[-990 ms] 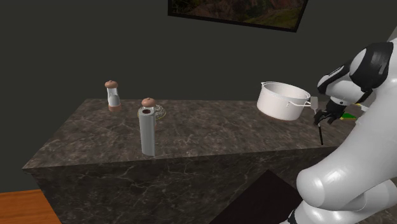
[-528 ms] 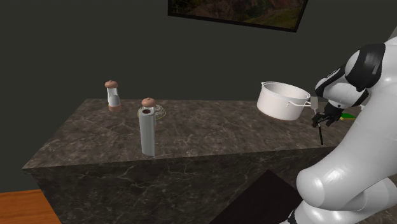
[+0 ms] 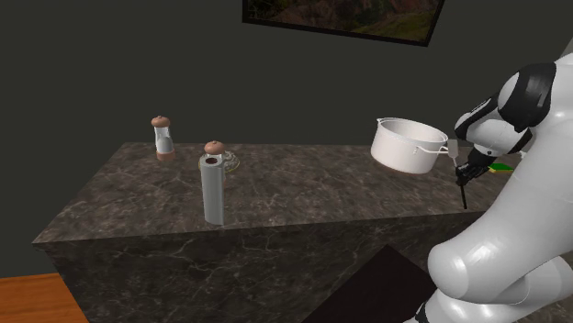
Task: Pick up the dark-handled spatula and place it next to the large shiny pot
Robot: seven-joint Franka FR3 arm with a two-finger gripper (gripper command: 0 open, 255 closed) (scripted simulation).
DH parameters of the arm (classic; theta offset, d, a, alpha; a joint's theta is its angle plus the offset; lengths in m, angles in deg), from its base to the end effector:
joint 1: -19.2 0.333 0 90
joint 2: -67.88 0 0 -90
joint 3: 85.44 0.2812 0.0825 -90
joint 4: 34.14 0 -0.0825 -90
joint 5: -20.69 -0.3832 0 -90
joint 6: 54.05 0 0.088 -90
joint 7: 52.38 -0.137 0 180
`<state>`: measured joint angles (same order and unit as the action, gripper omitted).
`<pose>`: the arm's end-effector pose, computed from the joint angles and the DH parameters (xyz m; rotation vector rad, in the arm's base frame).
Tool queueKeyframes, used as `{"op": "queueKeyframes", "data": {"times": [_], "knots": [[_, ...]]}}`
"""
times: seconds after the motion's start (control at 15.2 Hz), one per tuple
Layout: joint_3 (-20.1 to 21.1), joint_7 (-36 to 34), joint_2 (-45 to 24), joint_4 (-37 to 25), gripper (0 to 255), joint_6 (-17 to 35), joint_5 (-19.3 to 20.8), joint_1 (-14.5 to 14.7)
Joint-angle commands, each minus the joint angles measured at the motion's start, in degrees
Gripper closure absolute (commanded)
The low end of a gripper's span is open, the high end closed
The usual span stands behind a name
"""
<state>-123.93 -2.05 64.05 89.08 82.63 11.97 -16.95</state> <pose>0.1550 -0.5450 0.3310 2.9025 -0.7730 0.2255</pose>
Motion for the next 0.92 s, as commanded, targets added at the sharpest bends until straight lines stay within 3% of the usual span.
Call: {"op": "queueKeyframes", "data": {"times": [0.0,0.26,0.86], "knots": [[0.0,0.0,0.0,0.0,255,0.0,0.0,0.0],[0.0,0.0,0.0,0.0,255,0.0,0.0,0.0],[-0.1,-3.1,3.8,-3.6,255,-6.4,4.0,0.4]]}}
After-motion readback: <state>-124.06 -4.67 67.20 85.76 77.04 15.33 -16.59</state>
